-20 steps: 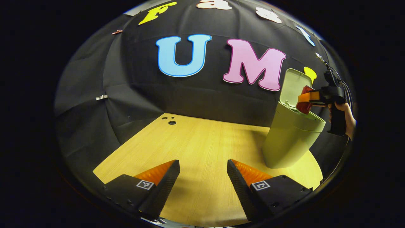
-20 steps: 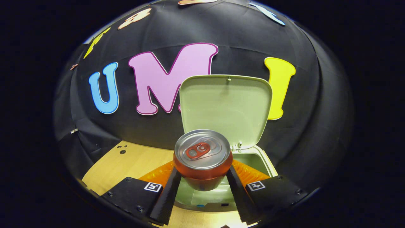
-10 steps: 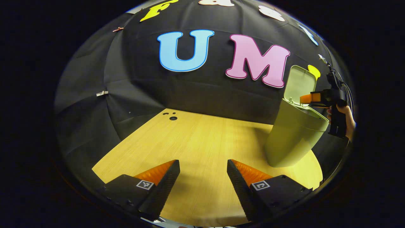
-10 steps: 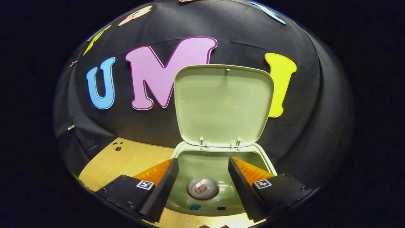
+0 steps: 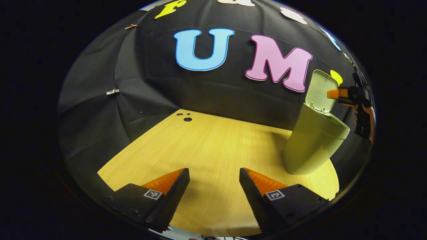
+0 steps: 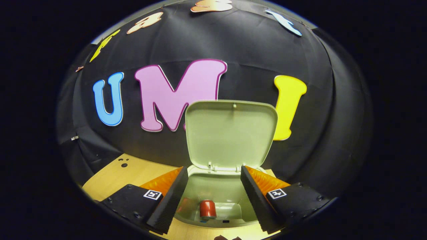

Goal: Press the lid of the desktop garbage bin to open it, pick up the crumpled paper on the desktop and throw it into the bin, then pick up the pop can on the desktop and drop it into the bin, and finally close the garbage bin lid.

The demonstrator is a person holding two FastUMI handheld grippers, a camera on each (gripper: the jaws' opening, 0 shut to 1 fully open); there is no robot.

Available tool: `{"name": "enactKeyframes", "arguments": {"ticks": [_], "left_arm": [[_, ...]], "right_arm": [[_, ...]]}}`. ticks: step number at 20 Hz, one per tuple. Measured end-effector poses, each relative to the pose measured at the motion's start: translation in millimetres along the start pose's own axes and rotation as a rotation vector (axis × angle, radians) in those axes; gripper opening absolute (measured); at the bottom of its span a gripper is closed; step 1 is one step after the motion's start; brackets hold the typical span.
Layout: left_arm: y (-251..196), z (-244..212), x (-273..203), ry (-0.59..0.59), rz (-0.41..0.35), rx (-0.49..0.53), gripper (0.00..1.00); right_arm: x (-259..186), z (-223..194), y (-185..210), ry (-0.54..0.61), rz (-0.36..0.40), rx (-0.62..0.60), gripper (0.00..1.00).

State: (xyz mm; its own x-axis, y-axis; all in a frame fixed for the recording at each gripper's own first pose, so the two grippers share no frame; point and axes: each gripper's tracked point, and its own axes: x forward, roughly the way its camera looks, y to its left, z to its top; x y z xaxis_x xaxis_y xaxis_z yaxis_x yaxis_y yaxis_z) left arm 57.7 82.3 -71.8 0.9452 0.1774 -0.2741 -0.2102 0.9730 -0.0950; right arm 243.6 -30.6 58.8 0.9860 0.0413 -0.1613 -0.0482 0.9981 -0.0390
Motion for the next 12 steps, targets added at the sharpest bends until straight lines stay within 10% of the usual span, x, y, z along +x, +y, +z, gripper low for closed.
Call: {"name": "enactKeyframes", "arguments": {"ticks": [12], "left_arm": [[13, -18, -17, 0.017, 0.035, -0.032, 0.96]], "right_arm": [[13, 111, -21, -0.139, -0.030, 0.061, 0.98]]}}
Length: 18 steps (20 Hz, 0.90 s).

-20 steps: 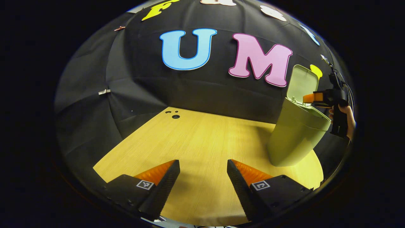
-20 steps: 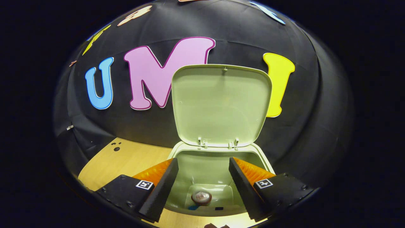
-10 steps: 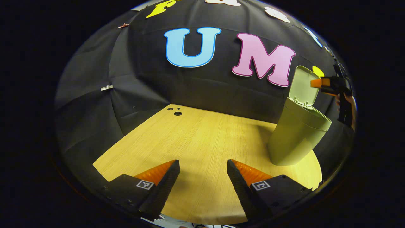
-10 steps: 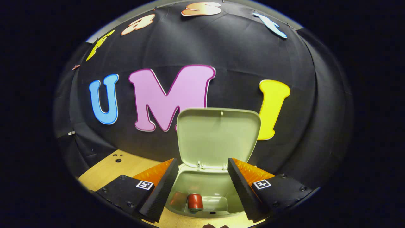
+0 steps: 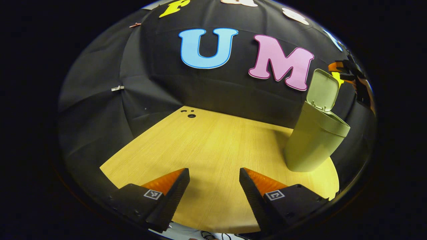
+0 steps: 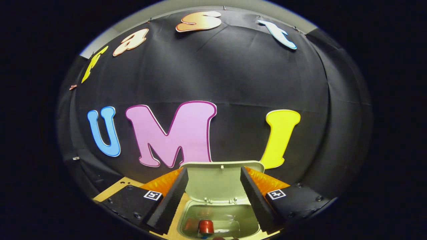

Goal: Press the lid of the desktop garbage bin to open it, pick up the crumpled paper on the desktop and throw it into the bin, then pick up the pop can on the desktop and drop it into the bin, and finally close the garbage bin lid.

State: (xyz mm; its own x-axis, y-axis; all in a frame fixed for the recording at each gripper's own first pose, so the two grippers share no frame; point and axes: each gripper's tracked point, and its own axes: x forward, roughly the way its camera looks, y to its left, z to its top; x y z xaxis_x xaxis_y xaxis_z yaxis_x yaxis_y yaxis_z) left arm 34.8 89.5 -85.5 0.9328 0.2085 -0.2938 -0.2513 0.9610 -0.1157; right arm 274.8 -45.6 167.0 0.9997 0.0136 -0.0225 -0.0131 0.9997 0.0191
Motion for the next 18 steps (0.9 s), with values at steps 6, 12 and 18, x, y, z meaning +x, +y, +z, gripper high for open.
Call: {"name": "enactKeyframes", "arguments": {"ticks": [6, 12, 18], "left_arm": [[7, 0, -9, -0.001, 0.046, -0.026, 0.96], [24, 2, -12, -0.012, 0.105, -0.060, 0.96], [53, -2, -19, -0.010, 0.179, -0.113, 0.96]], "right_arm": [[30, 28, -1, -0.035, 0.002, -0.020, 0.97], [68, 34, -8, -0.011, 0.002, 0.044, 0.98], [94, 12, -16, 0.060, -0.025, 0.044, 0.99]]}}
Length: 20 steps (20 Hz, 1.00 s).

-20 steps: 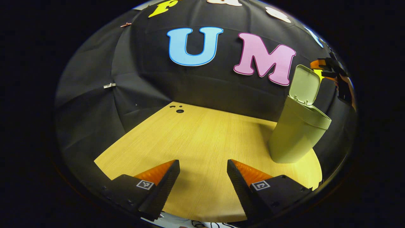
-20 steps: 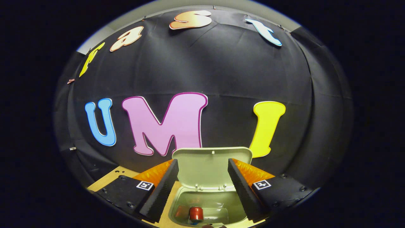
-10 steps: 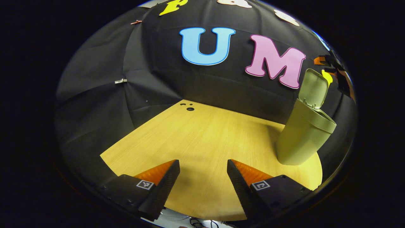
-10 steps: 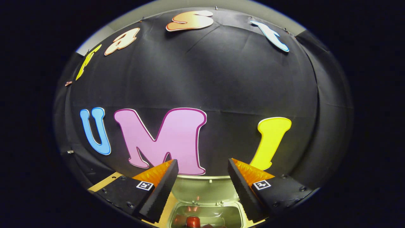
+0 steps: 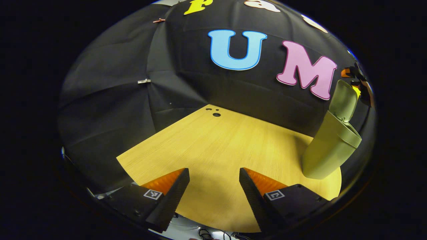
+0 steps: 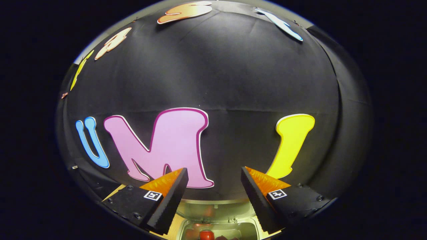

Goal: Press the lid of the desktop garbage bin to open it, pick up the crumpled paper on the desktop and throw it into the bin, then pick up the pop can on the desktop and drop it into the bin, and finally close the garbage bin lid.

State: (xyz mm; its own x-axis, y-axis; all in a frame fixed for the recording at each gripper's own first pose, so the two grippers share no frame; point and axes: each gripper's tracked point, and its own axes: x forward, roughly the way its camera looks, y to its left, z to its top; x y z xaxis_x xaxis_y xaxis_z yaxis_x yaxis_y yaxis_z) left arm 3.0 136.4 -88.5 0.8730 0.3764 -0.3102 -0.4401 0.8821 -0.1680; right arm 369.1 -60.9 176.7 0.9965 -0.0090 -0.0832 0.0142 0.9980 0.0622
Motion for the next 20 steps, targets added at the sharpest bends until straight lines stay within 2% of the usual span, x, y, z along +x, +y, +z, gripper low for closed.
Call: {"name": "enactKeyframes", "arguments": {"ticks": [4, 7, 14, 20], "left_arm": [[9, 0, -1, -0.002, 0.015, -0.019, 0.96], [13, -2, 0, 0.002, 0.013, -0.010, 0.96], [9, 2, 4, -0.018, -0.041, 0.032, 0.96], [6, -5, 5, -0.011, -0.102, 0.078, 0.96]], "right_arm": [[1, -28, 8, 0.088, 0.020, -0.024, 0.99], [-11, -28, 10, 0.075, 0.022, -0.061, 0.99], [-53, -48, 10, 0.093, 0.038, -0.056, 0.96], [-93, -87, 8, 0.128, 0.014, -0.033, 0.96]]}}
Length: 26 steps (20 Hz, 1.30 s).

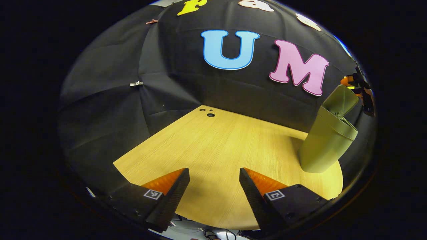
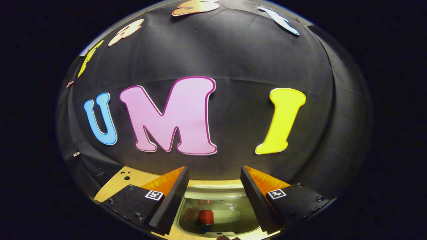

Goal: Press the lid of the desktop garbage bin to open it, pick up the crumpled paper on the desktop and throw it into the bin, then pick up the pop can on the desktop and drop it into the bin, and finally close the garbage bin lid.

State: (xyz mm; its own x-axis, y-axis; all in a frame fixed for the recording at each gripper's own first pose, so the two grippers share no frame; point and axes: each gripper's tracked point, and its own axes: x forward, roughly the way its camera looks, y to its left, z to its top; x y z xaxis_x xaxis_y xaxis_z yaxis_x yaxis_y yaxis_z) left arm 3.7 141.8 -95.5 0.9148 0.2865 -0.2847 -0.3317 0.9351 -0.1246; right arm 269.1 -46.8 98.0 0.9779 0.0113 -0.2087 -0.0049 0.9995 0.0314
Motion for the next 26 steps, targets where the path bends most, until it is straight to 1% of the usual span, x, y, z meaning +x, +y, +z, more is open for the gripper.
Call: {"name": "enactKeyframes", "arguments": {"ticks": [4, 13, 15, 18, 23, 24, 26], "left_arm": [[-8, -3, -5, 0.006, -0.046, 0.039, 0.96], [-24, -10, -15, 0.023, -0.110, 0.098, 0.96], [-30, -11, -18, 0.020, -0.126, 0.106, 0.96], [-36, -16, -23, 0.017, -0.147, 0.121, 0.96], [-43, -24, -30, 0.017, -0.174, 0.123, 0.96], [-44, -24, -30, 0.017, -0.178, 0.126, 0.96], [-46, -23, -30, 0.010, -0.182, 0.132, 0.96]], "right_arm": [[-15, -45, -2, 0.058, -0.015, -0.002, 0.96], [-33, -128, -16, 0.164, -0.064, 0.044, 0.96], [-37, -137, -18, 0.170, -0.068, 0.035, 0.96], [-40, -136, -19, 0.143, -0.069, 0.017, 0.97], [-42, -142, -20, 0.138, -0.066, 0.032, 0.97], [-39, -146, -18, 0.142, -0.068, 0.018, 0.97], [-39, -147, -11, 0.130, -0.047, -0.027, 0.98]]}}
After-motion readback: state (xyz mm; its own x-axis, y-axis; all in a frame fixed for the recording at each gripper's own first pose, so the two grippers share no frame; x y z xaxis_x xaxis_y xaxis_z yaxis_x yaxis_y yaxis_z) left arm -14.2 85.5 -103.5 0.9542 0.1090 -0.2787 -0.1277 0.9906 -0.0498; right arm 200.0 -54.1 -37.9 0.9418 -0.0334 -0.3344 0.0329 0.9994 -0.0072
